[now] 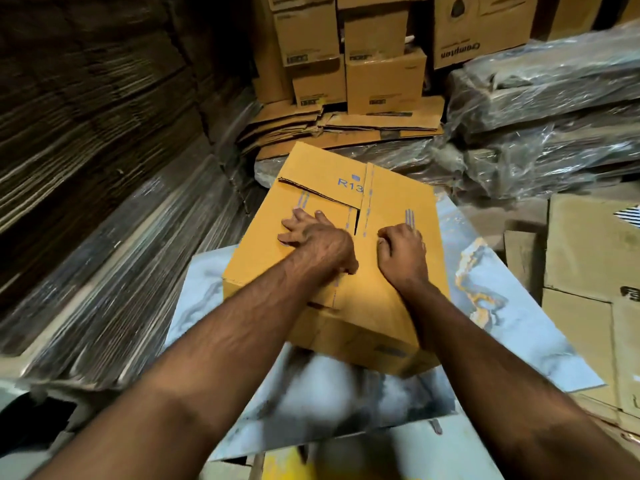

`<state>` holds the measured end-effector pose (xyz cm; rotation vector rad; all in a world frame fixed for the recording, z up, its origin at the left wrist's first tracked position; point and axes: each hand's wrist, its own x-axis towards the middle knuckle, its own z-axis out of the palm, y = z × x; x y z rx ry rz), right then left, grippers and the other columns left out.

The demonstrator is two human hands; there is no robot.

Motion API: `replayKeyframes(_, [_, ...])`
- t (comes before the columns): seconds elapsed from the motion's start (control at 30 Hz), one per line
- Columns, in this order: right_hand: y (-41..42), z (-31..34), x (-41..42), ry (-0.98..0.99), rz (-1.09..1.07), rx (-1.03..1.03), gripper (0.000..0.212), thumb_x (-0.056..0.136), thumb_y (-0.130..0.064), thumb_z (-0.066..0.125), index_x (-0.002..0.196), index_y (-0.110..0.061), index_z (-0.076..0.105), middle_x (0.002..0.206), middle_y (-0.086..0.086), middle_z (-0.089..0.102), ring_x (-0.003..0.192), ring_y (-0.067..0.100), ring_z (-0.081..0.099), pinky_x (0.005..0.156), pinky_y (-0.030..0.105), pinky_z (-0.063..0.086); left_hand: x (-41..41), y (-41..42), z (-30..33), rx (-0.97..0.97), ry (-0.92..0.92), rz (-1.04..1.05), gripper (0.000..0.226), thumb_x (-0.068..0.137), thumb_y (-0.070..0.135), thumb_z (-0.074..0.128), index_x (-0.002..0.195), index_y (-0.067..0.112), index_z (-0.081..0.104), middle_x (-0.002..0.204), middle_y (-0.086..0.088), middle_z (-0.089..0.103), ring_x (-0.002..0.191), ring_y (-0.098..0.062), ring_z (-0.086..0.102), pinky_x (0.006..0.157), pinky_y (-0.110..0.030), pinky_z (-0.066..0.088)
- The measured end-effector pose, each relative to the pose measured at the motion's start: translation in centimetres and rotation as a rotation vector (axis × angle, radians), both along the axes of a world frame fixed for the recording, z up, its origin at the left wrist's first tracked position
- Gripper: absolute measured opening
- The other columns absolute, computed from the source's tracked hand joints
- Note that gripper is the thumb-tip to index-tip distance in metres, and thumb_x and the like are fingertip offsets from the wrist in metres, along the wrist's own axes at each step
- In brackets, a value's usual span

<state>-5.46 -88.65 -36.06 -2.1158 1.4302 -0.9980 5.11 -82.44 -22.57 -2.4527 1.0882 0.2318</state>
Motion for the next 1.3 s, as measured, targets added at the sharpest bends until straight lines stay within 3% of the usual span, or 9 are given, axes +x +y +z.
replayKeyframes(0.1, [-0.2,-0.3,-0.1,0.026,0.012,-0.044,0.028,0.094,-0.03,0.047,0.106,-0.014,0.067,0.108,0.011,0.059,0.109,0.033,0.048,0.091,0.045,0.04,-0.7,0.6,0.1,0.018,-0.148,-0.101,0.116,0.075,0.075,0.061,0.151,-0.003,0.021,0.152,-0.039,0.021,0.137,-0.055,0.031,0.107,-0.052,0.041])
replayKeyframes(0.23, [-0.2,0.2,0.1,0.077,0.071,-0.121,0.028,0.095,-0.034,0.051,0.109,-0.016,0.067,0.108,0.007,0.057,0.108,0.029,0.047,0.09,0.043,0.037,-1.1,0.6,0.5,-0.008,-0.295,-0.337,0.078,0.076,0.073,0.057,0.12,0.008,0.062,0.116,-0.016,0.065,0.103,-0.035,0.065,0.063,-0.032,0.053])
replayKeyframes(0.4, [0.4,1.2,0.6,0.207,0.364,-0.251,0.052,0.088,-0.047,0.039,0.124,-0.018,0.06,0.117,0.006,0.054,0.107,0.028,0.046,0.091,0.046,0.041,-1.2,1.2,2.2,-0.111,-0.319,-0.52,0.053,0.088,0.058,0.056,0.116,0.013,0.062,0.103,-0.004,0.063,0.099,-0.026,0.065,0.077,-0.035,0.057])
replayKeyframes(0.5, [0.2,2.0,1.8,0.283,0.337,-0.127,0.058,0.081,-0.053,0.045,0.126,-0.018,0.055,0.121,0.008,0.048,0.111,0.029,0.041,0.092,0.044,0.033,-1.2,1.5,2.8,-0.131,-0.289,-0.549,0.045,0.091,0.049,0.054,0.119,0.013,0.059,0.095,-0.003,0.052,0.097,-0.022,0.06,0.071,-0.032,0.051])
replayKeyframes(0.63, [-0.6,4.1,3.6,0.35,0.321,0.08,0.047,0.079,-0.055,0.062,0.111,-0.022,0.058,0.118,0.007,0.039,0.114,0.028,0.034,0.091,0.042,0.026,-1.0,1.6,3.5,-0.139,-0.293,-0.572,0.045,0.091,0.046,0.054,0.122,0.012,0.057,0.111,-0.006,0.061,0.106,-0.024,0.059,0.071,-0.037,0.051])
replayKeyframes(0.83, [-0.3,4.7,3.4,0.196,0.28,0.027,0.056,0.077,-0.066,0.062,0.12,-0.029,0.061,0.119,0.002,0.045,0.116,0.023,0.037,0.094,0.042,0.026,0.3,1.7,5.4,-0.229,-0.277,-0.552,0.045,0.093,0.047,0.051,0.12,0.012,0.059,0.108,-0.008,0.061,0.103,-0.025,0.059,0.069,-0.034,0.043])
replayKeyframes(0.97, [0.9,4.8,3.0,0.138,0.236,-0.038,0.08,0.064,-0.082,0.038,0.118,-0.028,0.061,0.115,0.001,0.045,0.112,0.022,0.038,0.095,0.043,0.028,0.5,1.9,5.8,-0.262,-0.279,-0.597,0.041,0.094,0.042,0.048,0.117,0.011,0.061,0.107,-0.008,0.063,0.102,-0.027,0.061,0.069,-0.034,0.043])
replayKeyframes(1.1, [1.5,5.7,3.1,0.093,0.213,-0.085,0.075,0.068,-0.079,0.05,0.121,-0.027,0.062,0.116,0.001,0.044,0.114,0.021,0.037,0.097,0.043,0.028,1.1,2.0,6.7,-0.269,-0.273,-0.578,0.04,0.094,0.045,0.05,0.114,0.012,0.062,0.092,-0.006,0.053,0.096,-0.025,0.058,0.067,-0.035,0.045])
replayKeyframes(1.3, [2.6,6.6,3.6,0.064,0.192,-0.124,0.081,0.064,-0.082,0.042,0.117,-0.025,0.065,0.113,0.0,0.044,0.111,0.019,0.037,0.094,0.04,0.027,2.3,2.9,7.6,-0.282,-0.234,-0.58,0.041,0.094,0.046,0.05,0.113,0.012,0.062,0.088,-0.005,0.05,0.087,-0.023,0.05,0.068,-0.035,0.046])
